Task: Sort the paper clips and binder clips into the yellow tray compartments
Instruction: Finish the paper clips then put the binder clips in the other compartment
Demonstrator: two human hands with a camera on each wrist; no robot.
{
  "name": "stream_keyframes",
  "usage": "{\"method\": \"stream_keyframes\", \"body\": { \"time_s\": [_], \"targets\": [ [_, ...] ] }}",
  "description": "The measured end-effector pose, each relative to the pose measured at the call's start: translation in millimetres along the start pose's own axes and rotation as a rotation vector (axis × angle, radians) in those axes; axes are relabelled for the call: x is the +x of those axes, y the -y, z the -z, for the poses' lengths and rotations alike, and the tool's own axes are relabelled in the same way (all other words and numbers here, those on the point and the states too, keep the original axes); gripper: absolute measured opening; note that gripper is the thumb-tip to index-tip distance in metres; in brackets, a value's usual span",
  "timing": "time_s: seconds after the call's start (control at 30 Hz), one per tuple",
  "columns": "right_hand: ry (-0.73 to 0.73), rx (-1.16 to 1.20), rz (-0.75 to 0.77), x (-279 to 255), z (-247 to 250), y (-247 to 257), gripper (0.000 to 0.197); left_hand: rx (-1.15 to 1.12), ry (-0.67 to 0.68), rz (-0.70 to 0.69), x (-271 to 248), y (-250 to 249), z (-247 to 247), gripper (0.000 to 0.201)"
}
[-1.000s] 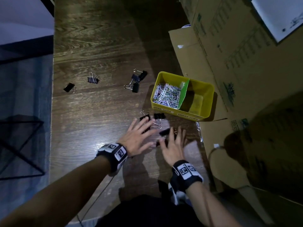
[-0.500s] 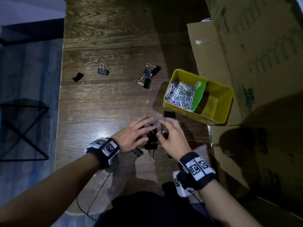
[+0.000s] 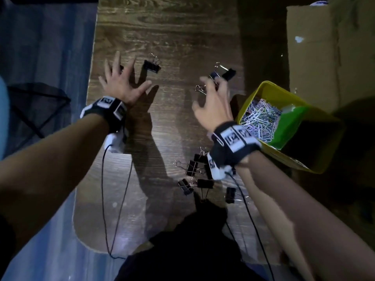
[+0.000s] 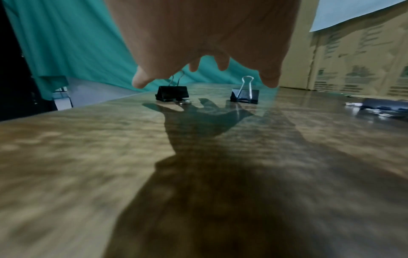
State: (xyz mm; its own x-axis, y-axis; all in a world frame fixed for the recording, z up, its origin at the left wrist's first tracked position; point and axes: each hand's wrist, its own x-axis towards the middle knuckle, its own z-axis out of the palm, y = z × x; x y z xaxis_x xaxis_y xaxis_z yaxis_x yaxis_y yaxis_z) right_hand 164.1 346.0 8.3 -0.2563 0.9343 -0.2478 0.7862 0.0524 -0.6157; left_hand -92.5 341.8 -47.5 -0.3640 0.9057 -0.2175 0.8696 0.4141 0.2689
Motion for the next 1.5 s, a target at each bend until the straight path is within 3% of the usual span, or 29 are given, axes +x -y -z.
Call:
{"method": "stream_keyframes", "body": {
  "time_s": [0.1,0.2,0.4,0.53,0.63,0.9,1.03,1.13,1.2,1.27,1.33,1.43,1.5],
  "targets": [
    [-0.035,-0.15,-0.144,39.5,-11.3,1.4,0.073,0.008,0.069,0.009,23.8,-13.8,-3.6,0.085],
    [-0.082,-0.3,-0.213,63.2,-11.2,-3.7,0.083,0.082,0.125,-0.075,37.9,-33.8,-8.9,0.079],
    [0.131,-0.35,-0.385,79.9,-18.6,-12.1,0.083,0.132,0.225,-0.326,50.9,-86.9,-17.1,0.058],
    [0.093,-0.28,-0.331,63.4,-27.6,-14.6,0.078,0.163,0.305,-0.563,30.8,-111.0,-29.0,0.049],
    [0.148,-0.322,-0.256,36.8,-34.2,-15.1,0.081,0.189,0.302,-0.656,-2.0,-115.0,-41.3,0.05],
    [0.314,-0.529,-0.029,-75.7,-37.1,-31.2,0.07,0.191,0.416,-0.718,-120.6,-76.9,-53.9,0.063],
    [0.329,-0.354,0.11,-116.3,-25.1,-53.5,0.065,0.087,0.501,-0.736,-165.3,-67.5,-49.9,0.066],
    [0.26,-0.188,0.133,-137.6,-11.3,-77.5,0.065,-0.071,0.468,-0.811,-178.8,-60.6,-46.1,0.063],
    [0.192,-0.165,0.101,-147.7,-2.7,-92.0,0.064,-0.096,0.432,-0.757,-182.8,-56.6,-41.1,0.063],
    [0.154,-0.179,0.072,-150.7,0.7,-102.6,0.064,-0.073,0.402,-0.652,-191.8,-53.7,-37.3,0.072],
    [0.176,-0.226,0.042,-146.3,0.6,-107.4,0.065,-0.007,0.449,-0.581,-208.1,-51.8,-39.6,0.093],
    [0.263,-0.3,0.009,-139.3,-2.0,-108.2,0.066,0.187,0.551,-0.561,-233.4,-50.4,-54.8,0.12],
    [0.255,-0.35,0.048,-142.1,-5.0,-105.9,0.066,0.232,0.534,-0.546,-239.0,-52.9,-64.5,0.123]
  ]
}}
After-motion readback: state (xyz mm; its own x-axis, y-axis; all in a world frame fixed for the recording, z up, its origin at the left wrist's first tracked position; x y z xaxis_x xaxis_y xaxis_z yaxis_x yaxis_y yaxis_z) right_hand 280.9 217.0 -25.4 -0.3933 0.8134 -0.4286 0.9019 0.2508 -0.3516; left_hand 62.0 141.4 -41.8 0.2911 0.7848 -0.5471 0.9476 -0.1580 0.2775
